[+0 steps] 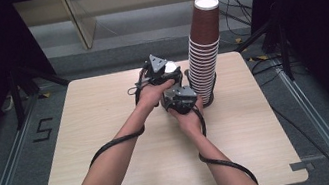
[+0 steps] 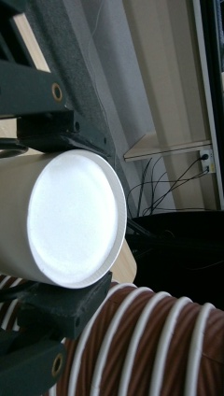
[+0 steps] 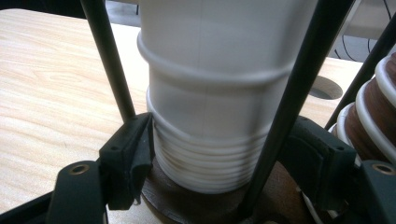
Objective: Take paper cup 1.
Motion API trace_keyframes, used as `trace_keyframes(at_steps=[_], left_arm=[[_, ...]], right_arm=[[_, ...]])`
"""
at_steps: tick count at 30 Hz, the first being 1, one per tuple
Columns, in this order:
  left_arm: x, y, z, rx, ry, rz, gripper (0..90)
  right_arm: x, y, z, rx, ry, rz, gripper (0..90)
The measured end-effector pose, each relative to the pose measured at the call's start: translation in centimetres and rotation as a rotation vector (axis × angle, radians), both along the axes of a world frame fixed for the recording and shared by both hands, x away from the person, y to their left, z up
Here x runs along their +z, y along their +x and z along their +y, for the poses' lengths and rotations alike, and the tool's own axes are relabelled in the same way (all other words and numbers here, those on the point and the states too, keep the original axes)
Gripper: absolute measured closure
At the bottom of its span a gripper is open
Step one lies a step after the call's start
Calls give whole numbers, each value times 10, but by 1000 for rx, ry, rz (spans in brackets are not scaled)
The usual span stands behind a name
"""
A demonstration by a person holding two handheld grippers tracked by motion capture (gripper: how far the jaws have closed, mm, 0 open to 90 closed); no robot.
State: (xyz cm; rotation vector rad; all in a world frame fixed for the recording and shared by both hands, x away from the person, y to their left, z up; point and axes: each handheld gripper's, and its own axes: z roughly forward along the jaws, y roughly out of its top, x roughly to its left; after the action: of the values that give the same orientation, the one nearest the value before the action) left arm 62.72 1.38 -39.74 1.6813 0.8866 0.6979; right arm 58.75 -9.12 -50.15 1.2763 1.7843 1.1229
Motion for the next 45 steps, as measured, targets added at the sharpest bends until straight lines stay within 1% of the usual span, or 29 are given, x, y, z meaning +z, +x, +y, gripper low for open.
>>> trace_keyframes(at_steps=[8,10,12,13,14,15,17,19,21,22,24,25,27,28,29,32,33,34,35,36,37,38,39,40,41,42,43,44,45], left_arm=[[14,-4,0,-6,-2,-25,343],[18,-5,1,-10,-4,-34,343],[25,-7,3,-12,-11,-43,343],[25,-7,3,-12,-11,-43,343],[27,-8,3,-11,-11,-47,343],[30,-9,4,-10,-8,-56,343],[34,-11,5,-10,-15,-60,343],[36,-11,5,-8,-10,-64,343],[38,-12,6,-5,-11,-70,343],[39,-12,7,-4,-7,-70,343],[41,-13,9,-2,-8,-72,343],[42,-14,9,-1,-7,-73,343],[44,-15,10,0,-9,-76,343],[45,-16,11,-1,-12,-78,343],[49,-17,12,-4,2,-97,343],[52,-19,14,-1,0,-96,343],[53,-20,15,1,0,-95,343],[53,-22,15,2,-9,-75,343],[54,-23,16,3,-11,-71,343],[55,-25,17,2,-9,-68,343],[56,-27,19,3,-5,-64,343],[57,-28,21,0,6,-80,343],[57,-31,22,5,-5,-62,343],[59,-32,24,2,4,-79,343],[60,-34,26,2,5,-76,342],[61,-37,29,1,7,-76,342],[61,-40,30,0,6,-73,342],[61,-43,33,-3,8,-70,342],[61,-45,35,-5,7,-65,342]], right_arm=[[0,1,0,4,-11,5,285],[1,1,-2,8,-28,17,286],[1,2,-2,5,-21,9,286],[1,2,-2,5,-21,9,286],[3,0,-2,9,-23,36,286],[3,0,-2,8,-20,38,286],[2,1,-2,7,-19,22,284],[2,1,-1,0,-14,20,281],[2,1,0,-3,-18,24,273],[3,0,0,-1,-18,38,270],[2,0,0,7,-27,36,265],[0,0,1,-3,-42,16,258],[-1,0,1,10,-42,11,253],[0,-2,1,14,-41,16,248],[1,-4,2,8,-42,17,246],[3,-8,1,-1,-53,28,243],[5,-11,0,4,-43,38,242],[4,-12,0,12,-32,27,241],[6,-15,-1,17,-29,40,241],[7,-20,-3,32,-25,39,238],[8,-25,-3,27,-2,49,237],[10,-29,-6,39,-8,57,236],[10,-29,-6,39,-8,57,236],[10,-30,-7,50,-17,31,233],[9,-33,-8,44,-10,8,232],[16,-42,-15,66,-23,44,229],[16,-42,-15,66,-23,44,229],[20,-49,-22,79,-7,46,229],[20,-49,-22,79,-7,46,229]])
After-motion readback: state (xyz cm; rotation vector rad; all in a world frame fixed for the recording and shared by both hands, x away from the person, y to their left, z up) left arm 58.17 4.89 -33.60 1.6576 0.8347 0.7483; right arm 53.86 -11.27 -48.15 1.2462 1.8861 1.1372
